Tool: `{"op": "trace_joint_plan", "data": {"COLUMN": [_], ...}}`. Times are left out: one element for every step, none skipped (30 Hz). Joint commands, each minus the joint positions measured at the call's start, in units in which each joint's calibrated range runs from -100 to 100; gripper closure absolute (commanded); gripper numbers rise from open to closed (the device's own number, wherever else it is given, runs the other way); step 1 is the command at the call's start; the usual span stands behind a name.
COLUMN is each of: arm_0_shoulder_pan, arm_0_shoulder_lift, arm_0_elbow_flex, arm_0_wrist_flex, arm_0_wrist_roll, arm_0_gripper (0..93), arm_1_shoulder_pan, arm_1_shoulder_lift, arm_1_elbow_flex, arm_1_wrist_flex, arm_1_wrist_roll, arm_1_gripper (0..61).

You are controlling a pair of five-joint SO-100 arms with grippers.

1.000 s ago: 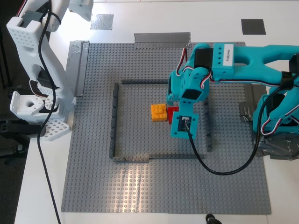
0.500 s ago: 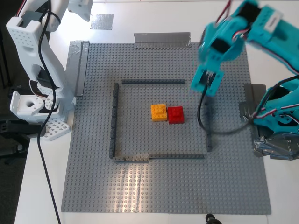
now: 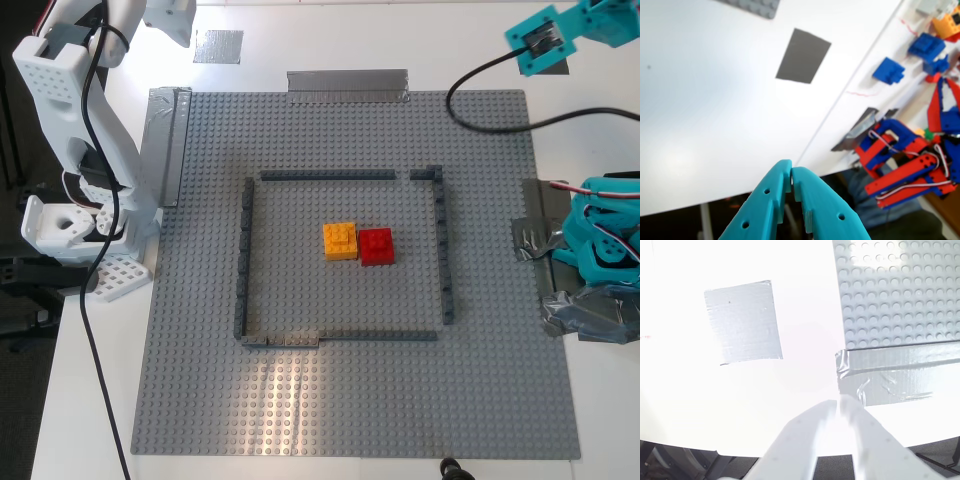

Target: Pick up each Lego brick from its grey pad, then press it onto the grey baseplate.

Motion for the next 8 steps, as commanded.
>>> {"op": "trace_joint_plan", "data": {"arm_0_shoulder_pan": [1.2,1.2,1.2,1.3,1.3,1.4,1.4,1.4], "arm_0_shoulder_lift": [0.1,0.1,0.0,-0.1,-0.1,-0.2,-0.3,-0.3], "arm_0_elbow_flex": [-0.6,-0.6,-0.6,-0.6,-0.6,-0.6,-0.6,-0.6], "arm_0_wrist_flex": [-0.5,-0.5,-0.3,-0.2,0.1,0.1,-0.1,0.1], "arm_0_wrist_roll": [-0.2,-0.2,-0.2,-0.3,-0.5,-1.5,-2.9,-4.0], "arm_0_gripper": [92.7,92.7,92.7,92.7,92.7,92.7,92.7,92.7], "arm_1_shoulder_pan": [0.0,0.0,0.0,0.0,-0.1,-0.1,-0.1,-0.1], "arm_1_shoulder_lift": [-6.0,-6.0,-5.9,-5.8,-5.8,-5.8,-5.8,-5.8], "arm_1_elbow_flex": [-0.6,-0.6,-0.6,-0.6,-0.8,-0.9,-1.1,-1.1], "arm_1_wrist_flex": [0.1,-0.1,-0.3,-0.3,-0.3,-0.3,-0.3,-0.3], "arm_1_wrist_roll": [0.1,0.0,0.0,-0.1,-0.1,-0.1,-0.2,-0.2], "arm_1_gripper": [61.2,61.2,61.2,61.2,61.2,61.2,61.2,61.2]}}
